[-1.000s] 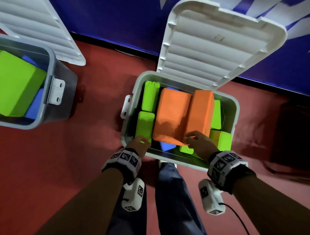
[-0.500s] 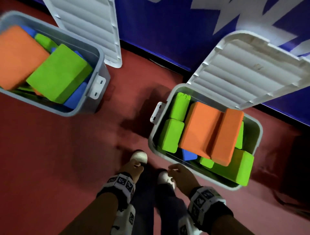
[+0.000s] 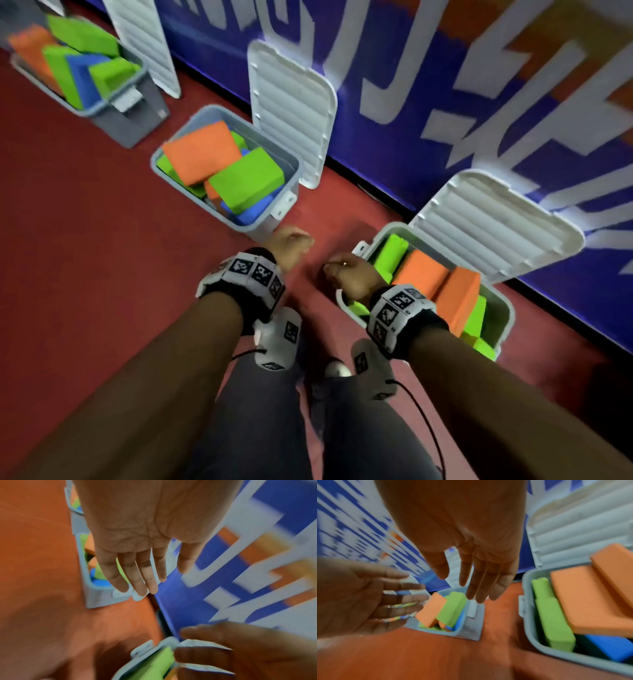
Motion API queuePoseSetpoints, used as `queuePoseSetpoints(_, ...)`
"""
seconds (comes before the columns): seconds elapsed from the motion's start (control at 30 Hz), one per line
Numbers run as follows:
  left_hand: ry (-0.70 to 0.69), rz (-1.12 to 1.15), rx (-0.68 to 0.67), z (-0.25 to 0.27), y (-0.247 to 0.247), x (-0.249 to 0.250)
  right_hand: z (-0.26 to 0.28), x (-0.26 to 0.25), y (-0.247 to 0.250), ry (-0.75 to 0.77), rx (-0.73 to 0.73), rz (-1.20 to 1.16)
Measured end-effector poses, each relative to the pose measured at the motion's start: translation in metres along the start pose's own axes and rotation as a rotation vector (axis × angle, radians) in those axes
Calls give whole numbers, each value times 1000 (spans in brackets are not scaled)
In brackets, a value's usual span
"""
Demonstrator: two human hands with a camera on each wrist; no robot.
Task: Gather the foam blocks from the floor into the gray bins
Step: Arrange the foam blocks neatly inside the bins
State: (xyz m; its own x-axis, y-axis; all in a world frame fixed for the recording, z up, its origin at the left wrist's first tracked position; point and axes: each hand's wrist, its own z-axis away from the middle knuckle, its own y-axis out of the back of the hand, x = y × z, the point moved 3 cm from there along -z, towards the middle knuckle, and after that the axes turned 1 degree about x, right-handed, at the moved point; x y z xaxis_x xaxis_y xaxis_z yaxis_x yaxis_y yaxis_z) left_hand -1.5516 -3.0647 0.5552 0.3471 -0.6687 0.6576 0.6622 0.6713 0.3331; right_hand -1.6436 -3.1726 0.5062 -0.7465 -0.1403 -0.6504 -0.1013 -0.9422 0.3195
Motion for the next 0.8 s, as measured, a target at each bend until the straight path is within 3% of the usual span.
queuePoseSetpoints(0.17, -146, 211, -63, 84, 49, 49, 70, -93, -16, 195, -93, -62)
queuePoseSetpoints(0.33, -210, 295, -13, 117, 146, 29, 99, -172, -69, 246, -203, 37)
queuePoseSetpoints(0.53, -94, 354, 153, 119, 306, -84, 81, -254, -206, 261, -170, 149)
queuePoseSetpoints(0.7, 144, 393, 299, 136, 450, -218, 56, -310, -356, 171, -337, 216)
queuePoseSetpoints(0.8, 208, 464, 446, 126, 532, -264, 42, -348, -419, 96, -335, 212)
